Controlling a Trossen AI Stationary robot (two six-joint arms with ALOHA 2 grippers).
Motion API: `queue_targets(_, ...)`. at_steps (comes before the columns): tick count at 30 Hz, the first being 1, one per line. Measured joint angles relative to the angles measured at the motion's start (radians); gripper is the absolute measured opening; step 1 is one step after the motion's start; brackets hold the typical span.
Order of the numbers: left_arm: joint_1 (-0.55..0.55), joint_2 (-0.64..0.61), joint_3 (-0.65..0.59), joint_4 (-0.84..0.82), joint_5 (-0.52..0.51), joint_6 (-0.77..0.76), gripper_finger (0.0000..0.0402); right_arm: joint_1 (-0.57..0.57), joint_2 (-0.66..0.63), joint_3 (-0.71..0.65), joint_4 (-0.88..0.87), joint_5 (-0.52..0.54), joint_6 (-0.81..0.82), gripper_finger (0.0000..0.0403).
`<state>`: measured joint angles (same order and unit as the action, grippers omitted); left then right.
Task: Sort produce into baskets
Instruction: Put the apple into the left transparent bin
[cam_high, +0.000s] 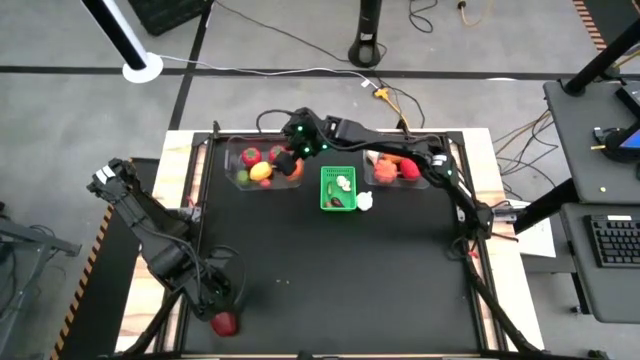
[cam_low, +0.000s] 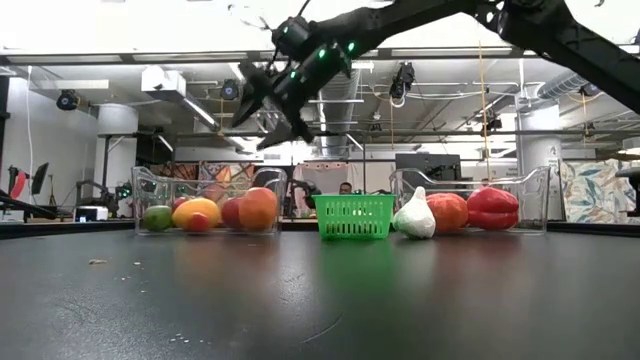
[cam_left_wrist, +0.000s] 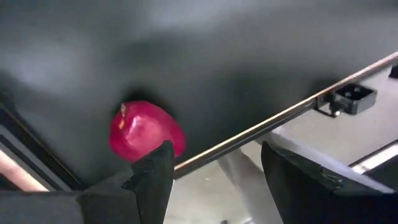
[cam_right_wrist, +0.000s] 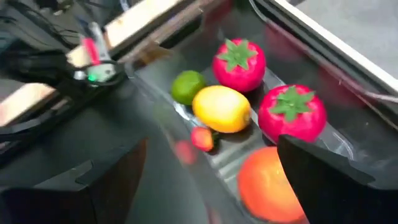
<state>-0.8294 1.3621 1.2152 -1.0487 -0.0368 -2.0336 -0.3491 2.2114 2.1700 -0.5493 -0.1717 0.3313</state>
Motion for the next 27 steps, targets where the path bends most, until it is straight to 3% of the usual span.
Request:
queue_targets(7,-0.017,0.049,0.002,0.046,0.065,-0.269,0.0221,0.033,-0.095,0.003,-0.088,-0.012,-0.075,0.0352)
queue_targets(15,-0.043,0.215,0.002,0.097,0.319,-0.347,0.0245,0.085,-0.138,0.003,-0.149,-0.012,-0.131,0.0352)
queue_targets(27,-0.062,0.364,0.141,-0.174,0.286,-0.356,0.0349,0.113,-0.137,0.001,-0.156,-0.012,-0.134,0.0352)
